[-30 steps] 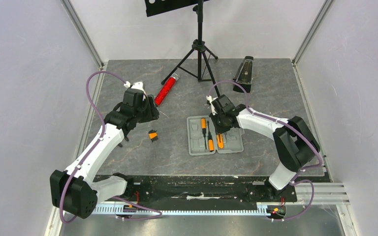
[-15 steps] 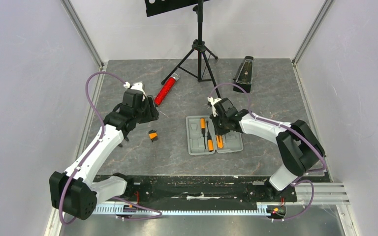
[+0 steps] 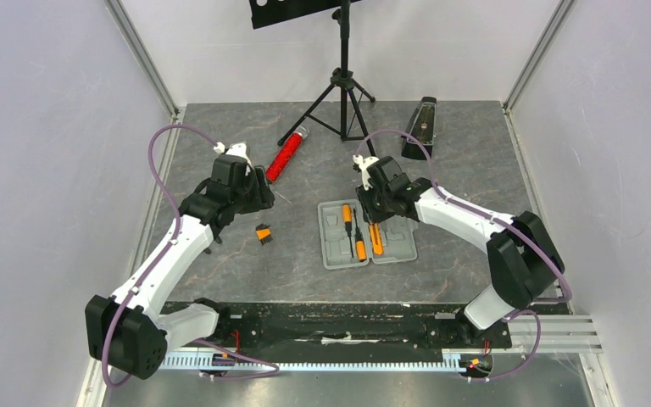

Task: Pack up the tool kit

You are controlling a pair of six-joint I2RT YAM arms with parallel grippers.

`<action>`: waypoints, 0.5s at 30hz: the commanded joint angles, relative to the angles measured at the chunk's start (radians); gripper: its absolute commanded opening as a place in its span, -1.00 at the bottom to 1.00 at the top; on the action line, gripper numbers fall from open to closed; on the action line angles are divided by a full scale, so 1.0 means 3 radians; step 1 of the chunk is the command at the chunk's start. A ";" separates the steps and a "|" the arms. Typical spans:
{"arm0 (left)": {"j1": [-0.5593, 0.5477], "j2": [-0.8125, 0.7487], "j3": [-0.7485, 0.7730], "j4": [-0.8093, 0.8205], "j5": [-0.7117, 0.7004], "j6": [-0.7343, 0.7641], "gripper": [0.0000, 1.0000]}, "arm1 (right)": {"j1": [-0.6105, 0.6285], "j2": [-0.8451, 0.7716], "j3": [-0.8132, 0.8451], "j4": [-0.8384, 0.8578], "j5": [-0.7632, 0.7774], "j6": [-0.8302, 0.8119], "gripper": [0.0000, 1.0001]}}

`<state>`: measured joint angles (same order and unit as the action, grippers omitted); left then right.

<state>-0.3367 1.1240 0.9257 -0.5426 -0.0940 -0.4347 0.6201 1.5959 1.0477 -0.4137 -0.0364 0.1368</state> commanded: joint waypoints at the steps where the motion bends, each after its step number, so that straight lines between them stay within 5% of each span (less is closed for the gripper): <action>1: 0.0020 0.0012 -0.0018 0.0126 0.0093 -0.0058 0.31 | 0.0006 -0.0125 0.0063 -0.0178 0.0221 -0.0038 -0.36; 15: 0.0030 0.0083 0.0013 0.0134 0.0078 0.0017 0.31 | 0.0014 0.0051 -0.0123 -0.0140 0.0132 0.0142 -0.37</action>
<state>-0.3347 1.1507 0.9253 -0.5419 -0.0757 -0.4347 0.6201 1.5951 1.0092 -0.4679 0.0006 0.1635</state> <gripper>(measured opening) 0.654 0.317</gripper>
